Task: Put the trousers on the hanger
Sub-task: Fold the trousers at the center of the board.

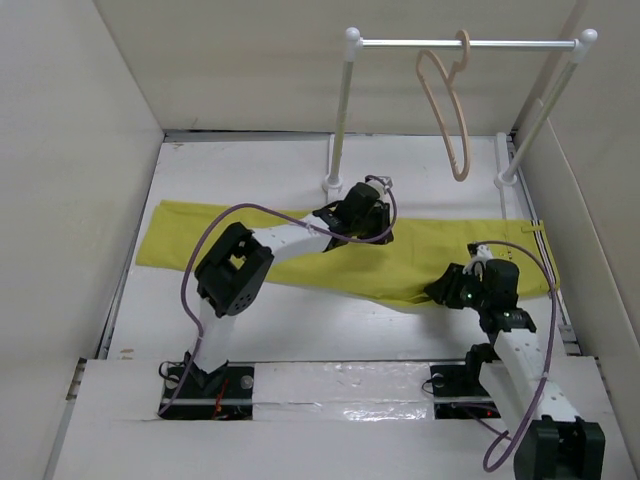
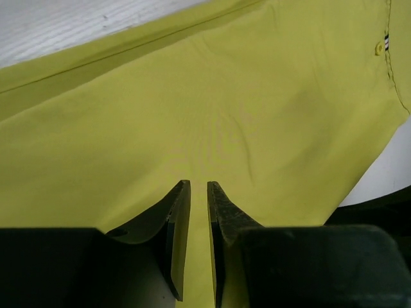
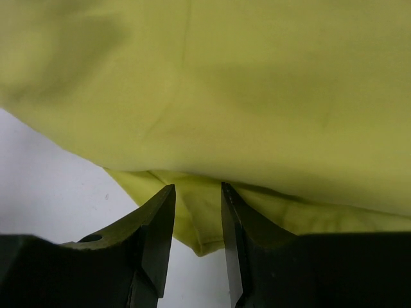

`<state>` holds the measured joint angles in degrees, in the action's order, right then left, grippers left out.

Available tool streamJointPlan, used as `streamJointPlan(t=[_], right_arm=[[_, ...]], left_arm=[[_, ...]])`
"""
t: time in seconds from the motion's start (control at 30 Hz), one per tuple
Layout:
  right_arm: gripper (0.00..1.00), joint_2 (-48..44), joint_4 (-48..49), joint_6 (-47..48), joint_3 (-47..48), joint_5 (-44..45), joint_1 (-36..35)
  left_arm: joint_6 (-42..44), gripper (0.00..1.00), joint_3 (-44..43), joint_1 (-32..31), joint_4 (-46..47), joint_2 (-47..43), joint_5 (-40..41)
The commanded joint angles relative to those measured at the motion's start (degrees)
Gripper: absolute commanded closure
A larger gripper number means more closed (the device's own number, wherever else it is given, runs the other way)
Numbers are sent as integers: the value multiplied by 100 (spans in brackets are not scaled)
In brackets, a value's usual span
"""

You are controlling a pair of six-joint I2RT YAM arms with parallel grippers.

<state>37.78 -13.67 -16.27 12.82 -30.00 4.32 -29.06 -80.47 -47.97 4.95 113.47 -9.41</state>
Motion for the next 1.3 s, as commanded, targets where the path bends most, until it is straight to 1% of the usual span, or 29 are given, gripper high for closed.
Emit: streamJointPlan(t=[0.0, 0.07, 0.1, 0.17, 0.2, 0.27, 0.37, 0.4, 0.5, 0.6, 0.67, 0.73, 0.83, 0.87, 0.9, 1.0, 1.1, 1.13, 1.17, 1.2, 1.27], right_arm=[[59, -17, 111, -148, 388, 625, -430], [60, -16, -74, -209, 449, 767, -580], [63, -8, -118, -323, 423, 898, -764], [65, -16, -206, -446, 371, 1022, -949], [66, -8, -267, -569, 362, 1162, -1046], [67, 62, -530, -771, 405, 1503, -1380], [66, 54, -733, -930, 484, 1812, -1907], [66, 54, -803, -1052, 537, 2092, -2039], [65, 45, -1216, -1325, 792, 2532, -2531], [65, 10, -1541, -1597, 819, 2552, -2874], [64, -25, -1656, -1695, 740, 2490, -2989], [63, -112, -1665, -1800, 748, 2621, -3042], [61, -227, -1743, -1581, 1256, 2946, -3042], [61, -236, -1822, -1529, 1458, 3199, -3042], [61, -245, -1902, -1380, 1861, 3585, -3042], [63, -271, -2034, -1099, 2233, 3966, -2858], [63, -70, -2008, -896, 2120, 3914, -2594], [63, 35, -1990, -852, 2032, 3731, -2594], [63, 141, -1999, -851, 2014, 3703, -2655], [62, 325, -2034, -938, 2014, 3720, -2708], [61, 475, -2131, -1000, 2023, 3940, -2795]], left_arm=[[252, 85, -679, 15, 164, 419, -579], [260, 85, -873, 15, 138, 675, -658], [217, 84, -1040, 15, 138, 894, -693], [155, 84, -1155, 77, 164, 1089, -799], [77, 84, -1216, 207, 234, 1246, -860], [-47, 84, -1226, 287, 391, 1379, -1062], [-109, 84, -1200, 349, 524, 1441, -1142], [-117, 84, -1173, 349, 585, 1441, -1133], [-135, 83, -1173, 402, 621, 1450, -1002], [-223, 83, -1225, 516, 700, 1563, -949], [-328, 83, -1226, 656, 744, 1617, -949], [-355, 83, -1182, 718, 832, 1643, -905], [-346, 83, -1156, 780, 823, 1626, -800], [-329, 82, -1121, 780, 832, 1591, -773], [-320, 83, -990, 841, 937, 1477, -756], [-328, 82, -735, 894, 1121, 1205, -641], [-250, 82, -559, 894, 1140, 959, -667], [-188, 76, -488, 894, 1148, 879, -737], [-162, 73, -383, 842, 1166, 783, -764], [-118, 68, -104, 841, 1305, 573, -816], [92, 63, 197, 667, 1455, 326, -940]])
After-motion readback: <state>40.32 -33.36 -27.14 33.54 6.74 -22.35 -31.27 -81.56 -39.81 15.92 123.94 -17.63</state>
